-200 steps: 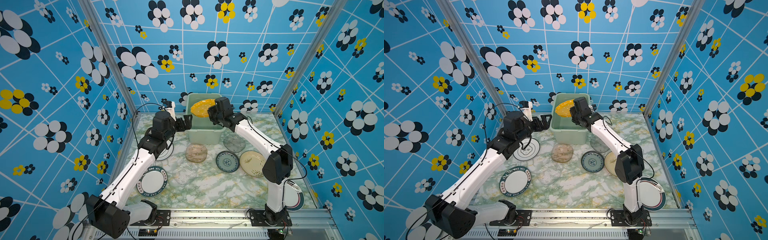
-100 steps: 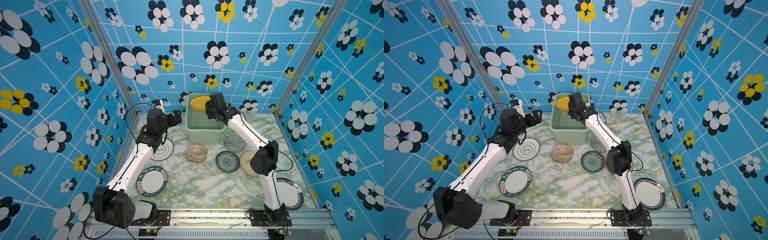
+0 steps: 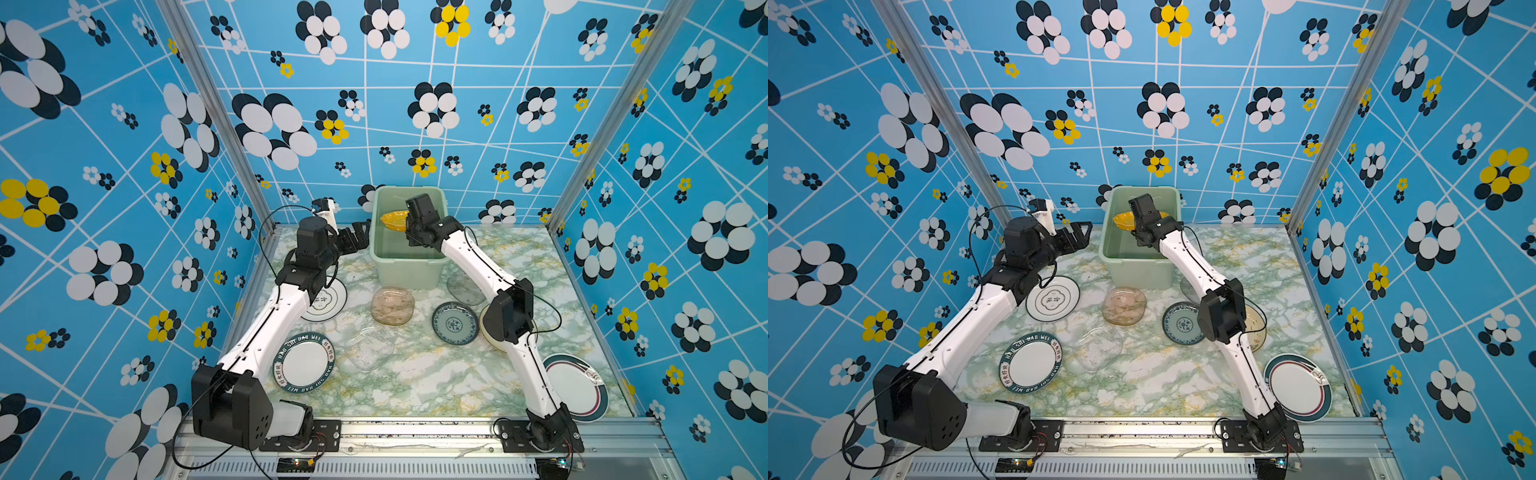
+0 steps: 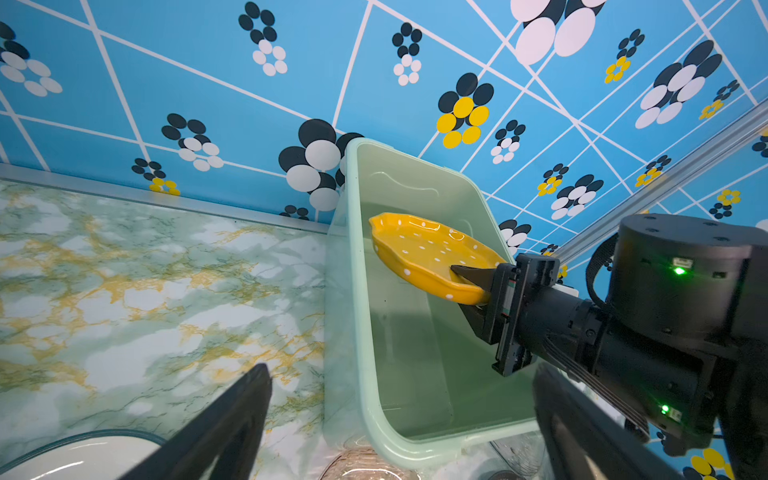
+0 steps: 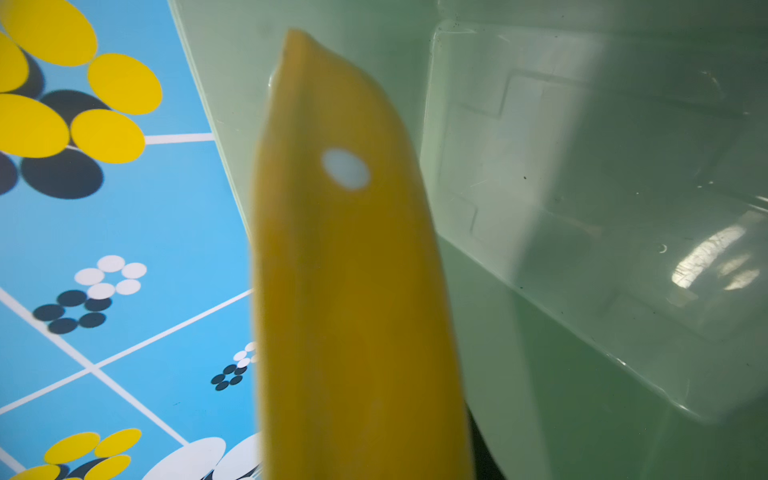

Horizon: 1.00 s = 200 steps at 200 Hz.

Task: Place the plates into the plastic bin on the countertop
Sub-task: 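Lower the yellow plate into the green bin with the right gripper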

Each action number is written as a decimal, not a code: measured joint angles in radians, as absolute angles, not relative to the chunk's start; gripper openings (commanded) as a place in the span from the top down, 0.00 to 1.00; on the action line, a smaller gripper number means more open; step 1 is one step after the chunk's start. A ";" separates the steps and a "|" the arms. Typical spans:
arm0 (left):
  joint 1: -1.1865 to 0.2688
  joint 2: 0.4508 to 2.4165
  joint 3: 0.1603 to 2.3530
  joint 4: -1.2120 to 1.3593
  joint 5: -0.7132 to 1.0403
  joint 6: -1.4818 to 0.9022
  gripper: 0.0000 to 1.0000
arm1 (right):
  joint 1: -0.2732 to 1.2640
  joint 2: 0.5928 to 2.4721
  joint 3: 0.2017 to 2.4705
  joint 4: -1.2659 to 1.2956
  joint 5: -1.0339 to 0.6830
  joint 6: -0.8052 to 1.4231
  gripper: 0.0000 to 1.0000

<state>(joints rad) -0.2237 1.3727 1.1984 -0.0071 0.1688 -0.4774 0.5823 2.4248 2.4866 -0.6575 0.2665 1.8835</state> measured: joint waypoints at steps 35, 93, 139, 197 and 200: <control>-0.224 1.375 1.198 -0.007 0.178 -0.478 0.01 | 0.587 2.478 2.560 -0.671 0.286 1.921 0.94; -0.224 1.374 1.198 -0.007 0.181 -0.477 0.01 | 0.590 2.540 2.605 -0.659 0.329 1.990 0.92; -0.224 1.360 1.162 -0.023 0.180 -0.474 0.01 | 0.595 2.597 2.614 -0.632 0.344 2.025 0.93; -0.221 1.357 1.152 -0.035 0.180 -0.467 0.01 | 0.595 2.640 2.614 -0.629 0.352 2.024 0.92; -0.220 1.357 1.152 -0.036 0.180 -0.467 0.01 | 0.595 2.641 2.615 -0.628 0.352 2.024 0.92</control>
